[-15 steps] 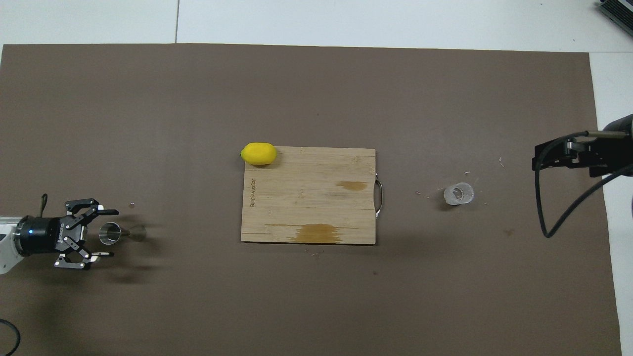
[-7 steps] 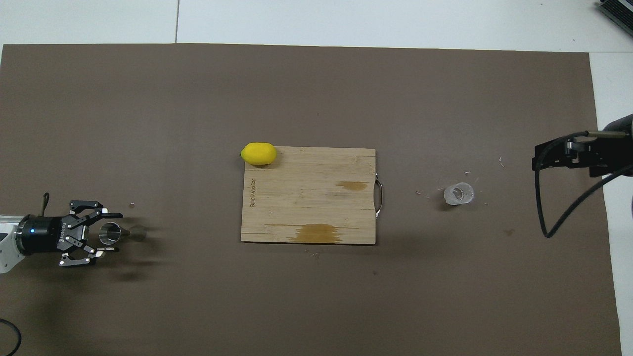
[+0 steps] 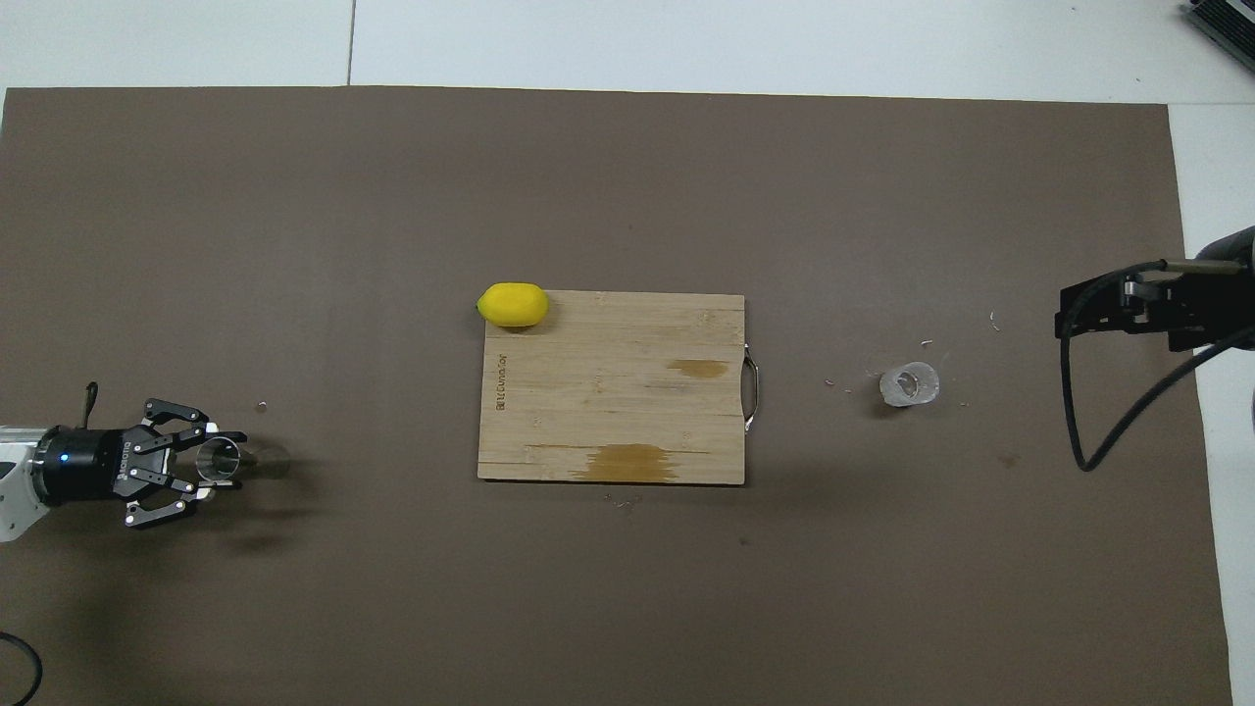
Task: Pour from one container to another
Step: 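Close the left gripper around the small dark cup, then carry the dark cup with the left gripper onto the wooden board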
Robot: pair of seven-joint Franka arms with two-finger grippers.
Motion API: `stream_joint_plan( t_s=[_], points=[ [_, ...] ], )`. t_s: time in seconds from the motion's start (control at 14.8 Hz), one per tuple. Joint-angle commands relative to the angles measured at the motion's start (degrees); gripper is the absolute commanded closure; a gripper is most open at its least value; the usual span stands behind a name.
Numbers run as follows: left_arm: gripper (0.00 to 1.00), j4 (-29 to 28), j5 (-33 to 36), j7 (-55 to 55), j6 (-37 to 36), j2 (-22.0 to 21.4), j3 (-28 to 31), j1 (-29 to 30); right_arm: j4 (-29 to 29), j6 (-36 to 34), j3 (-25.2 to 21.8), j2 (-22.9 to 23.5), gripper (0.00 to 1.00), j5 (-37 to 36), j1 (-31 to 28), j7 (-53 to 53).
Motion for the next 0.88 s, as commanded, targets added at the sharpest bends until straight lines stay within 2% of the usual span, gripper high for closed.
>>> stream_joint_plan(
  t_s=[0.0, 0.2, 0.41, 0.81],
  points=[
    [0.51, -0.9, -1.1, 0.4, 0.6, -1.3, 0.7, -1.2, 0.2, 0.0, 0.2, 0.2, 0.0, 0.7, -0.3, -0.3],
    [0.51, 0.6, -2.8, 0.1, -0.9, -1.3, 0.4, -3.2, 0.2, 0.0, 0.2, 0.2, 0.0, 0.7, -0.3, -0.2],
    [0.52, 0.8, -6.7, -2.6, -1.9, -1.6, 0.3, -8.3, 0.2, 0.0, 0.2, 0.2, 0.0, 0.7, -0.3, -0.3],
    [0.52, -0.7, -18.9, -7.4, -1.0, -2.6, 0.4, -22.4, 0.2, 0.0, 0.2, 0.2, 0.0, 0.7, -0.3, -0.3]
  ],
)
